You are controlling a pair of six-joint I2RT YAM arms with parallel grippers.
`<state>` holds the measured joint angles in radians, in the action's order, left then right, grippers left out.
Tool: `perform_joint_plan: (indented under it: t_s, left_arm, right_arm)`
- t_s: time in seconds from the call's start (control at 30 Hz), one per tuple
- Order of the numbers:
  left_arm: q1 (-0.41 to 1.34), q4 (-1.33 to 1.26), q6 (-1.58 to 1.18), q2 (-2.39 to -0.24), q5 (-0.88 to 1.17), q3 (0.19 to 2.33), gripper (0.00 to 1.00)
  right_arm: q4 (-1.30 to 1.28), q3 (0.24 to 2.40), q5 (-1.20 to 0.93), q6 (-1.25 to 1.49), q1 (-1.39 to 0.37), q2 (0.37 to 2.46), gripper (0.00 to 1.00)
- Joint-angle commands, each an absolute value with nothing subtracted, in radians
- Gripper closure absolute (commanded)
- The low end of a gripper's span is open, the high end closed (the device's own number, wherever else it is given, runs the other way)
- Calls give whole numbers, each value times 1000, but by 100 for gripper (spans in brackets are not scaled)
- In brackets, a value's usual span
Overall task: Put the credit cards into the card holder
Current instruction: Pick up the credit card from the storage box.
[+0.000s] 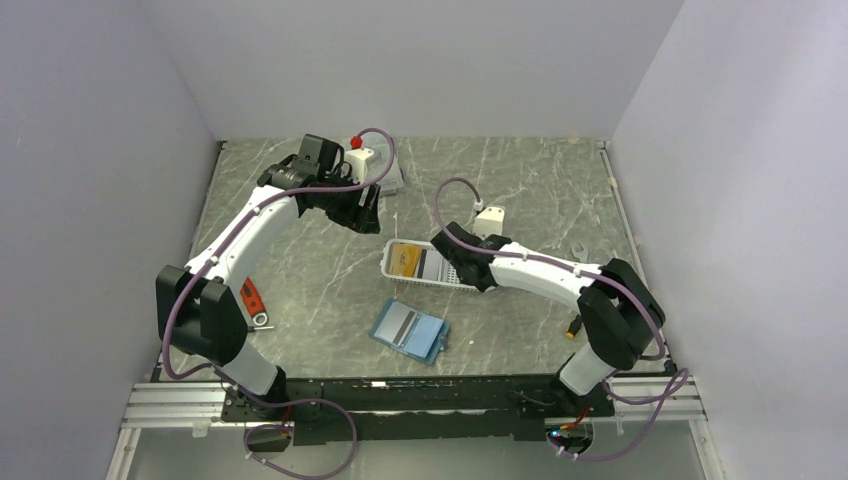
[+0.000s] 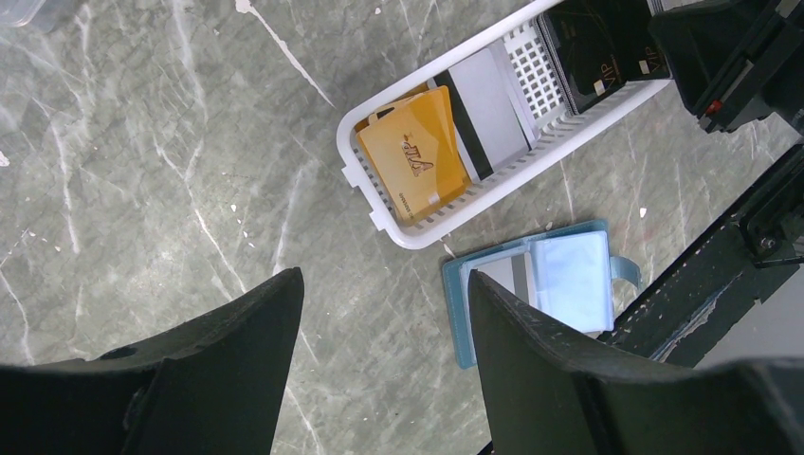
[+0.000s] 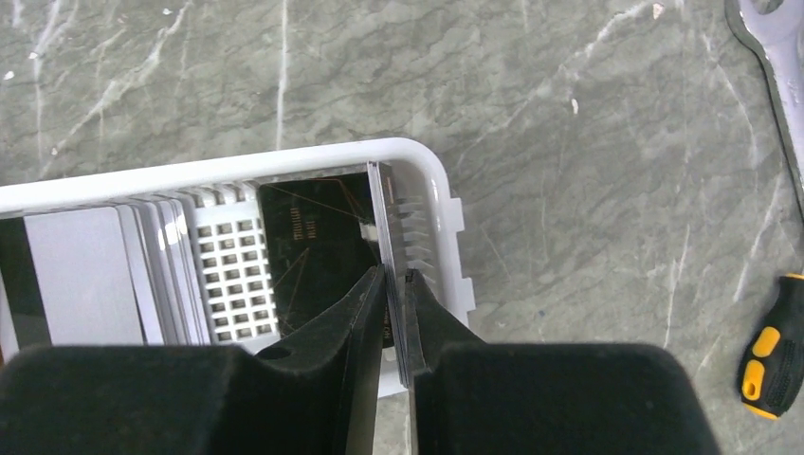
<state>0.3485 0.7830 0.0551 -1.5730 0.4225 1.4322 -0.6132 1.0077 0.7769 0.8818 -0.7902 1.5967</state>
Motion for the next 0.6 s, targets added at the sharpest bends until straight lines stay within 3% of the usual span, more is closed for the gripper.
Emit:
perform_joint_plan:
  t_s: [0.0,0.3,0.57]
  left_arm:
    - [350,766,43,-1534,445,1441,30]
    - [349,770,46,-1538,446,1449,31]
    - [350,771,42,-1549,457,1451,31]
  right_arm:
    - [-627,974,787,873,-771,1539,85]
    - [-592,940,740,871,-753,1542,87]
    - [-536,922,691,837,-731,1528,80]
